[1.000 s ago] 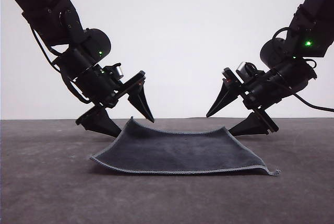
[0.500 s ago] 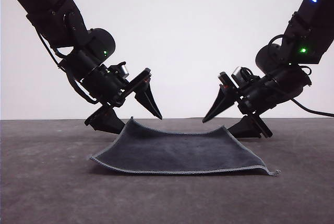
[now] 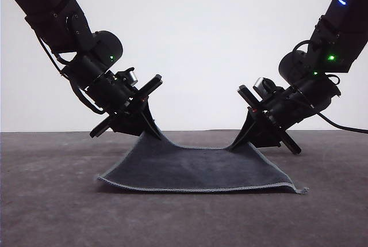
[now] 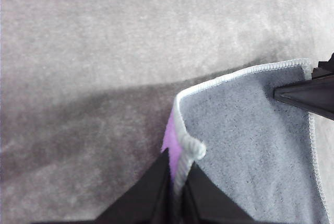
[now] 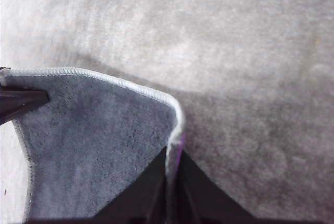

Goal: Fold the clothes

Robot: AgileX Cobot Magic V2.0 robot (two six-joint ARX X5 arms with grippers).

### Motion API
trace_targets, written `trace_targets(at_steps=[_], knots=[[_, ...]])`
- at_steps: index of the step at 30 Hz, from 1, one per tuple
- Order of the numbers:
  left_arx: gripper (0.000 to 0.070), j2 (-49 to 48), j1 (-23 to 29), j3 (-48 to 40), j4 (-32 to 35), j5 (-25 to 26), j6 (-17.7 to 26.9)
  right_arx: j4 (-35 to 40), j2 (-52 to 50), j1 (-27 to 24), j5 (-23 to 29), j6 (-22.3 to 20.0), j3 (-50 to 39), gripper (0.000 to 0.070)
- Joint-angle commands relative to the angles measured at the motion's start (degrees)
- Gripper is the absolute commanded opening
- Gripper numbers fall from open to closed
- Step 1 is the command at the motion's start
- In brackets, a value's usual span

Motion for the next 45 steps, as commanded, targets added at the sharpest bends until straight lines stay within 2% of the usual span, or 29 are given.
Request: trace_targets(at_steps=[1,8,18,23,28,36,45], knots=[[0.0,1.6,0.2,1.6,0.0,0.3,0.1,0.3,1.2,0.1,0.1,0.3,1.2,0.0005],[0.0,1.5,1.2,4.4,-4.9,0.3,2.5,-0.9,-1.7,-0.3,0.0,-1.7,1.3,0.0005],[0.0001,-0.3,1.3,4.7,-12.3,0.2,8.4,-9.1,-5.4,-0.2,1.4,-9.9,1.2,0.0005],[0.0001,-2.1,1.1,4.5,-14.7,-1.7,10.0,-10.8,-6.9,-0.2,1.3,-10.7,0.4,0.0005],[0.0001,-3.5,0.3,4.0,-17.1,-1.9,11.6,-9.4,-10.0,0.3,1.4,-10.7,-3.1,0.0005],[0.0001,-7.5,-1.9,0.3,-16.4,-4.3,11.6,-6.0,-17.1,0.4,1.4,-10.7,-11.6,0.0005],[0.0001,-15.6,-3.8,-11.4,-11.0,-6.6,9.2,-3.5,-23.1,1.8,2.2,-10.7,-19.7,0.0005]])
